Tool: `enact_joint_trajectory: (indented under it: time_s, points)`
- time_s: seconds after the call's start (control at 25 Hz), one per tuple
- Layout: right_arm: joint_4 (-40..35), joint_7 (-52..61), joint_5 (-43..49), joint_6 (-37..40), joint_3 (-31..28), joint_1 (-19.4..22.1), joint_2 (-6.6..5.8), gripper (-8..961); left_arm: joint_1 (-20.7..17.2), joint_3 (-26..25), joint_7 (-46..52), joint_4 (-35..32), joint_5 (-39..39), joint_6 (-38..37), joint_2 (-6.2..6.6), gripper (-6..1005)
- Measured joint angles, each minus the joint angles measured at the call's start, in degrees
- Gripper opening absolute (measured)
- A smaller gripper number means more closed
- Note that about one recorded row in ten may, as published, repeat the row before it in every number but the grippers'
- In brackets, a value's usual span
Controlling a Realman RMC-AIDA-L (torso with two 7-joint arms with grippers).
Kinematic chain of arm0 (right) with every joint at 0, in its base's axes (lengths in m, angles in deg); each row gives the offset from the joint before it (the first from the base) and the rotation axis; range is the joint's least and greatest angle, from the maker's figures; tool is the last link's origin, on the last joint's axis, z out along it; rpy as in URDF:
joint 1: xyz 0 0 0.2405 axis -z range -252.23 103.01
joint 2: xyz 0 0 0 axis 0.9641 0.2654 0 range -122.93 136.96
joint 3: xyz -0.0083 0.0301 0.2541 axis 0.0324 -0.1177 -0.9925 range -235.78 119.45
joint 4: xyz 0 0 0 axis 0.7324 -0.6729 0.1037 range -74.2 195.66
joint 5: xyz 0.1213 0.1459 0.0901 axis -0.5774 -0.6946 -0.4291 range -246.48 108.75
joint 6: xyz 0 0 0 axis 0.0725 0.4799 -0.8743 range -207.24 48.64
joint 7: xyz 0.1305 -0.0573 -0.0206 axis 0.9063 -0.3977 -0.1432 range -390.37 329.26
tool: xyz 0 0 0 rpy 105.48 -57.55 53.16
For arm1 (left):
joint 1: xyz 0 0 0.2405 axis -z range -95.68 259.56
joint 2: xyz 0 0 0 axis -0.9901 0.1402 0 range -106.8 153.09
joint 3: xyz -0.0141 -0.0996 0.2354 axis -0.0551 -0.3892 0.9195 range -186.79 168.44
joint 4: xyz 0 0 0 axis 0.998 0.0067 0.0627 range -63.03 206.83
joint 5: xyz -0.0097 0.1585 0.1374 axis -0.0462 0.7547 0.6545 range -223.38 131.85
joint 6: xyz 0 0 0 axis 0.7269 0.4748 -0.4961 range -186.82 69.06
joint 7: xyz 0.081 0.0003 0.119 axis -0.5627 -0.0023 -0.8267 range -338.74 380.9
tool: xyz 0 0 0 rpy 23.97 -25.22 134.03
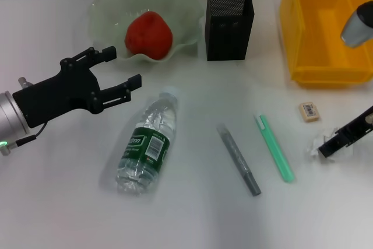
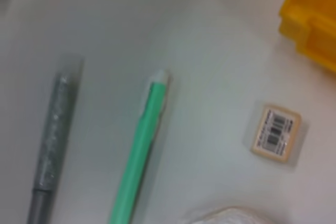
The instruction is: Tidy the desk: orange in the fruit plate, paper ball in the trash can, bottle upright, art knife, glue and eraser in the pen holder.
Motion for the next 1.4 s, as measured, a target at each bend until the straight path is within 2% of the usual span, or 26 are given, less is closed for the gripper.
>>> enact_joint_trajectory:
  time_s: [0.16,0.24,0.28,0.32,0.44,0.48,0.52,0.64,0.72,0.88,1.0,1.28,1.4]
  points:
    - [-7.4,0.0,-2.5,3.9,-1.6,1.1,-0.19,569,0.1,-0.2,-0.1,0.0,0.0,0.0,0.03,849]
    - [-12.9,0.0,-2.6,5.5,-4.0,1.2,-0.32,558,0.1,-0.2,-0.2,-0.2,0.0,-0.1,0.03,848]
    - [-18.9,0.0,-2.5,6.1,-8.0,0.4,-0.81,558,0.1,-0.3,-0.2,-0.3,0.0,-0.3,0.03,848]
    - [-18.9,0.0,-2.5,6.1,-8.0,0.4,-0.81,559,0.1,-0.3,-0.2,-0.3,0.0,-0.3,0.03,848]
    - [-22.5,0.0,-2.2,3.8,-13.1,-1.7,-1.86,559,0.0,-0.3,-0.2,-0.5,-0.1,-1.5,0.02,848]
    - [-21.5,0.0,-2.1,-0.1,-14.6,-2.8,-2.70,559,0.0,-0.3,-0.2,-0.5,-0.1,-1.5,0.02,847]
    - [-21.5,0.0,-2.1,-0.1,-14.6,-2.8,-2.70,559,0.0,-0.3,-0.2,-0.5,-0.1,-1.5,0.02,847]
    - [-15.6,-0.1,-2.0,-7.3,-15.0,-3.9,-3.87,560,-0.4,-0.3,-0.2,-0.2,-0.1,-2.2,0.02,847]
    - [-11.2,-0.7,-2.1,-11.9,-14.9,-4.5,-4.05,588,-0.4,-0.3,-0.2,-0.2,-0.1,-2.2,0.02,847]
    - [-2.9,-2.1,-2.1,-19.0,-14.6,-6.2,-4.07,644,-0.4,-0.3,-0.2,-0.1,-0.1,-3.1,0.02,848]
    - [-0.5,-3.0,-2.1,-20.8,-14.6,-7.2,-3.88,686,-0.4,-0.3,-0.2,-0.1,-0.1,-3.2,0.02,848]
    - [-2.4,-3.6,-2.6,-21.2,-15.2,-7.1,-2.98,808,-0.4,-0.3,0.1,-0.1,-0.1,-3.2,0.02,849]
    - [-8.3,-5.2,-5.8,-20.1,-15.4,-3.8,-1.28,852,-0.5,-0.3,2.0,-0.7,-0.1,-3.3,0.02,849]
